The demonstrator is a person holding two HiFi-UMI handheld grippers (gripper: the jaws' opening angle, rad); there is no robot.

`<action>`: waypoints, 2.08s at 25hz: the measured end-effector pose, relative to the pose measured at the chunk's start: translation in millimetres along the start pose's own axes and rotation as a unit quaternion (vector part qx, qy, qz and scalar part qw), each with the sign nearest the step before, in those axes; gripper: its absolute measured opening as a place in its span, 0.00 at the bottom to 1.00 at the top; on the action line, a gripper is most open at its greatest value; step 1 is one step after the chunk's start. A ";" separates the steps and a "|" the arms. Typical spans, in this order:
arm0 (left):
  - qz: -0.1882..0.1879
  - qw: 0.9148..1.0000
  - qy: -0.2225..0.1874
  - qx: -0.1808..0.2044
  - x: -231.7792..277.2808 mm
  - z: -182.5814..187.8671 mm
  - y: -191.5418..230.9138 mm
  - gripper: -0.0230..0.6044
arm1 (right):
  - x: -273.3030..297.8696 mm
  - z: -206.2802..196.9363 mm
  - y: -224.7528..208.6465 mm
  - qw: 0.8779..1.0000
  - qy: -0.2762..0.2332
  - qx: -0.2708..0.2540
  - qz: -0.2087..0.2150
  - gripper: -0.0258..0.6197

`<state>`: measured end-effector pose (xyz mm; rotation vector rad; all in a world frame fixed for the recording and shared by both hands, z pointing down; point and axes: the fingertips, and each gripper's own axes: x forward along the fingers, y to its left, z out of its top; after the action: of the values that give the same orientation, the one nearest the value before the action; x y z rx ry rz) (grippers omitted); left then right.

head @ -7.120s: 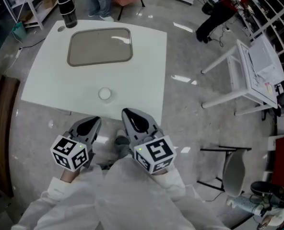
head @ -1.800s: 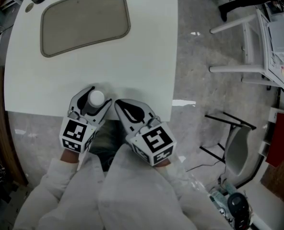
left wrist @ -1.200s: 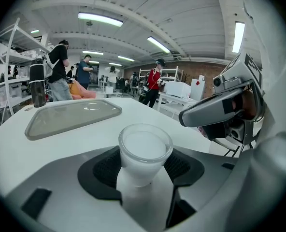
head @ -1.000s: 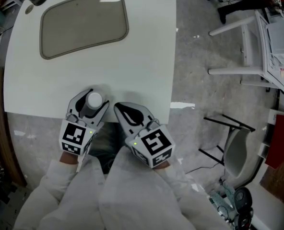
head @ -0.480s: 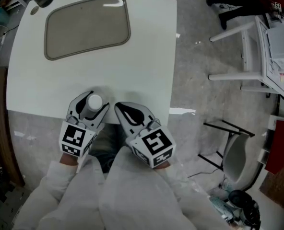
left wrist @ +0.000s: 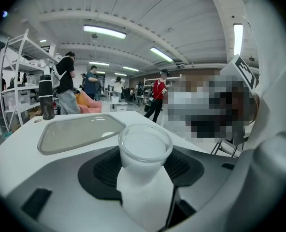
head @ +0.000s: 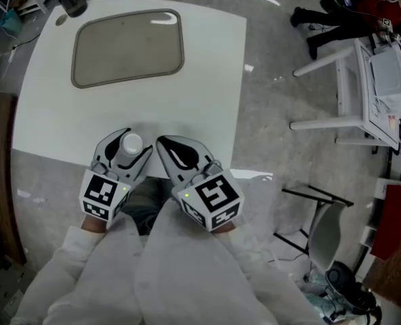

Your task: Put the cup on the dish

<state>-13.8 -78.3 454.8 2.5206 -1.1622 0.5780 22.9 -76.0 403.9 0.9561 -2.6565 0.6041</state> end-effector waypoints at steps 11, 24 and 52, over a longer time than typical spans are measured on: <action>0.034 0.999 -0.022 0.002 -7.9 27.0 -1.5 0.47 | -13.9 40.4 -12.1 0.998 -0.039 -0.041 0.006 0.06; 0.076 0.996 -0.055 -0.003 -14.7 54.3 -2.1 0.47 | -21.0 35.8 -7.4 0.997 -0.038 -0.058 0.037 0.06; 0.032 0.999 -0.043 -0.007 28.8 93.9 136.9 0.46 | 110.3 93.3 -40.1 0.999 -0.031 -0.035 0.015 0.06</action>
<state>-81.0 -223.2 401.0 2.5274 -1.2760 0.4792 -42.8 -207.5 374.1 0.9327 -2.7317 0.4930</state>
